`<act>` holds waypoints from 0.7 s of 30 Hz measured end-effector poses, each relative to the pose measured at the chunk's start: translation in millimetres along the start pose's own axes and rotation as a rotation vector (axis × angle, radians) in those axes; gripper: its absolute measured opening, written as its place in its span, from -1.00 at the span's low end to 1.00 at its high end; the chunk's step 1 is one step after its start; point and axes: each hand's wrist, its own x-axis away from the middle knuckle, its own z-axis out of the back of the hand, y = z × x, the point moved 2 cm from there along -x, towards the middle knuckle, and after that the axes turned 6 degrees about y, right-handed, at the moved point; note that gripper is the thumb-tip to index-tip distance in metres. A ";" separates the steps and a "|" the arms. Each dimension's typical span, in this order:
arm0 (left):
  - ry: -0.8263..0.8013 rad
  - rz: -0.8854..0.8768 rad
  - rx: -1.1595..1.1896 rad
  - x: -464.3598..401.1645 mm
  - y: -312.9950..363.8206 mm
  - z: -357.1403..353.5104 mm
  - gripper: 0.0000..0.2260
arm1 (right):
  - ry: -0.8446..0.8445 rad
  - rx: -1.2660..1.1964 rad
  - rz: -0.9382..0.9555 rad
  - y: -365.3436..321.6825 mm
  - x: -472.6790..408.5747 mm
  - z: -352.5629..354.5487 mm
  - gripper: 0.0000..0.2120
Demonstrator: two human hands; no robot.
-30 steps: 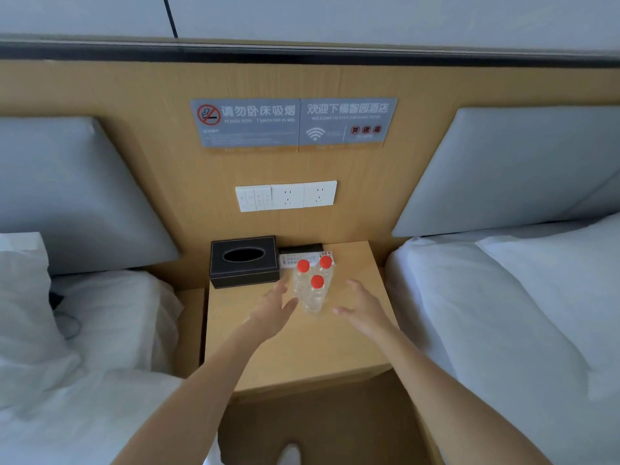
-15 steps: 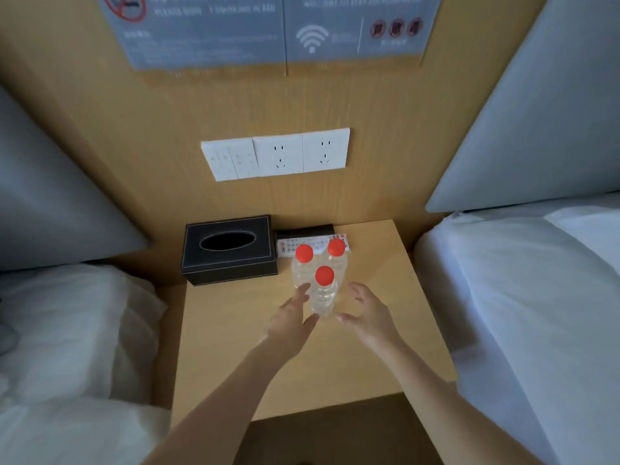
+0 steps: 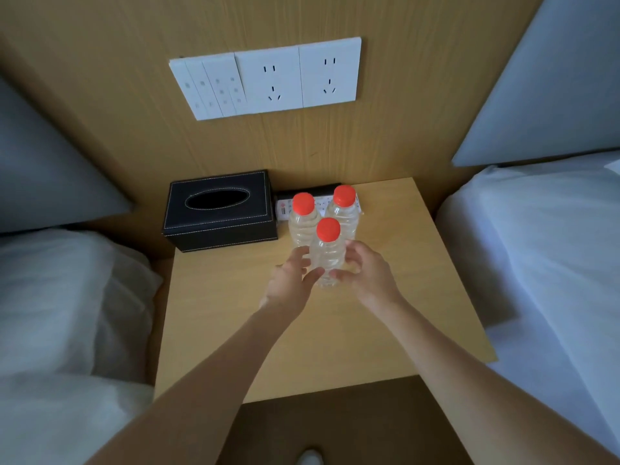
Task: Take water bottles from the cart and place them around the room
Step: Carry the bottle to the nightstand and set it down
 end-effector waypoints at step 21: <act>-0.022 0.009 -0.079 77.4 -25.9 16.8 -0.61 | -0.087 -0.032 0.013 6.3 71.0 -12.7 -0.49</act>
